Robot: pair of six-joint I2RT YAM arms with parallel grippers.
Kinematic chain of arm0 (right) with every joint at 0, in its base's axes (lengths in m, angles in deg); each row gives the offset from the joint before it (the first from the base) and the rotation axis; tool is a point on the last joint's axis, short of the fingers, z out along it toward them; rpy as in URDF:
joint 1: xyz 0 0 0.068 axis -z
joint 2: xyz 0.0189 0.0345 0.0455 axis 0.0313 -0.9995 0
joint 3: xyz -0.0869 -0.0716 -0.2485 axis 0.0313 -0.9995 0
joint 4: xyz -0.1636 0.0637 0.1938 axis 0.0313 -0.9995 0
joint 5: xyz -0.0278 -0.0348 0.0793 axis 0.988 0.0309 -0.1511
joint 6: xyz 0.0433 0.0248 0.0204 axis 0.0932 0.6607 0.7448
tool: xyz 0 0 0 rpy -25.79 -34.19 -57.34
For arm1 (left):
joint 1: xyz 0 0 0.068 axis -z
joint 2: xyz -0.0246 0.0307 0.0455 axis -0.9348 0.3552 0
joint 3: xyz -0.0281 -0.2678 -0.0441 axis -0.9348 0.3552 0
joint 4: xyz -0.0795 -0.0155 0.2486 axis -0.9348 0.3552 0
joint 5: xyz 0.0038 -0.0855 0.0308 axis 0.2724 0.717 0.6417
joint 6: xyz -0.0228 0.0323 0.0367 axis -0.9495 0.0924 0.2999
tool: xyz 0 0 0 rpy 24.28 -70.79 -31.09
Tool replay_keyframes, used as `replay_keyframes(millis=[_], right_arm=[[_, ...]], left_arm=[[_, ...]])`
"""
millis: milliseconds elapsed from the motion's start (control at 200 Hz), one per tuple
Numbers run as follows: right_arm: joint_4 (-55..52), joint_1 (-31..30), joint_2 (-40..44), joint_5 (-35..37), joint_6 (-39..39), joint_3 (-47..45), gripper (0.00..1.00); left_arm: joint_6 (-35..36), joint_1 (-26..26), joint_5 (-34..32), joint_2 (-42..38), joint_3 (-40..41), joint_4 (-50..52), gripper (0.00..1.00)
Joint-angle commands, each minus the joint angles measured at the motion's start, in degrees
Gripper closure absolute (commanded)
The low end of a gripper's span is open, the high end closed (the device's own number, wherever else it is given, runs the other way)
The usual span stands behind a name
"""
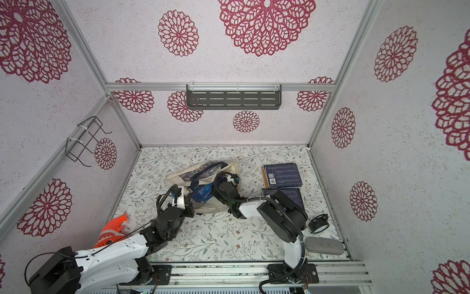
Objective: Take out the books from the canvas bag
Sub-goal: Pick up the book from the canvas bag.
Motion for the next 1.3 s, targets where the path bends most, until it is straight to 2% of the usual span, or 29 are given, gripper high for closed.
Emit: replay_keyframes(millis=[0, 115, 330, 475, 781, 1006, 1296], right_arm=[[0.1, 0.1, 5.7, 2.6, -0.8, -1.0, 1.0], [-0.8, 0.2, 7.2, 2.3, -0.8, -2.3, 0.99], [0.9, 0.3, 5.3, 1.2, -0.2, -3.1, 0.79], [4.0, 0.3, 1.7, 0.4, 0.7, -2.3, 0.71], [8.1, 0.2, -3.1, 0.3, 1.7, 0.0, 0.63], [9.1, -0.9, -5.1, 3.1, -1.5, 2.6, 0.63], [9.5, -1.1, -9.1, 2.0, -1.7, 6.6, 0.81]], left_arm=[[0.6, 1.3, -0.1, 0.3, -1.0, -2.3, 1.0], [0.6, 1.3, -0.2, 0.0, -1.0, -2.2, 1.0], [0.7, 1.3, -0.3, 0.0, -1.0, -2.2, 1.0], [0.7, 1.3, -0.3, 0.1, -1.0, -2.2, 1.0], [0.6, 1.3, -0.1, 0.1, -1.1, -2.3, 1.0], [0.6, 1.3, 0.1, 0.0, -1.0, -2.2, 1.0], [0.6, 1.3, 0.1, -0.2, -0.9, -2.2, 1.0]])
